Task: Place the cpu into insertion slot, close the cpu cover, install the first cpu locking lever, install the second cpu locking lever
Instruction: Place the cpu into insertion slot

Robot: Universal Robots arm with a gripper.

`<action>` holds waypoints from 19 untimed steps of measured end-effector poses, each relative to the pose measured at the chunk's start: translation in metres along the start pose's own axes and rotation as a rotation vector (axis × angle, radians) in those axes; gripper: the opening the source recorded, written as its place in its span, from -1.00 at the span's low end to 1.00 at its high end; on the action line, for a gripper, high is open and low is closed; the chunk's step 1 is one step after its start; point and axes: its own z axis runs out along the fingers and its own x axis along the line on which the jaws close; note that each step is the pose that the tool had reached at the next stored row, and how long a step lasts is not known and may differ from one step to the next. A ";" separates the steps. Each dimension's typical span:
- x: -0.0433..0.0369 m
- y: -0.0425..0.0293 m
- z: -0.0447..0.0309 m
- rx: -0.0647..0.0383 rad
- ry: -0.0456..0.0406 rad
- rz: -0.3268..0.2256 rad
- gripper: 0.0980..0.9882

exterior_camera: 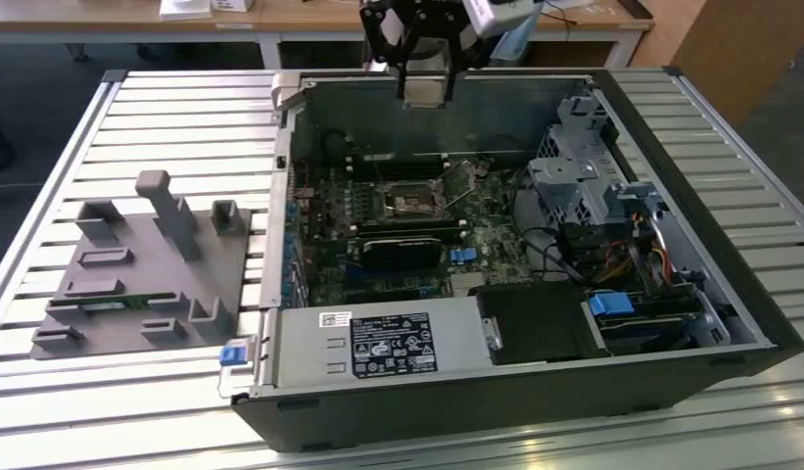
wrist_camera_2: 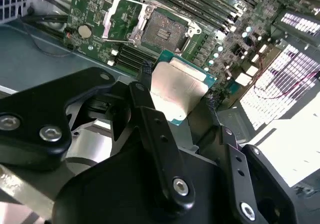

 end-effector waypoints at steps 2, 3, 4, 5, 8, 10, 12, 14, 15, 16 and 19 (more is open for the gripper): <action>0.0000 0.0000 0.0002 -0.001 -0.0031 0.034 -0.01; 0.0000 0.0000 0.0003 -0.001 -0.0046 0.052 -0.01; 0.0000 0.0000 0.0003 -0.001 -0.0061 0.068 -0.01; 0.0000 0.0000 0.0004 -0.002 -0.0076 0.085 -0.01; 0.0002 -0.0001 0.0005 -0.002 -0.0105 0.118 -0.01; 0.0002 -0.0001 0.0008 -0.002 -0.0113 0.126 -0.01; 0.0002 -0.0002 0.0014 -0.003 -0.0115 0.128 -0.01; 0.0002 -0.0002 0.0019 -0.002 -0.0116 0.129 -0.01; 0.0002 -0.0002 0.0021 -0.002 -0.0116 0.129 -0.01; 0.0002 -0.0003 0.0023 -0.002 -0.0116 0.129 -0.01; 0.0002 -0.0003 0.0029 -0.002 -0.0116 0.129 -0.01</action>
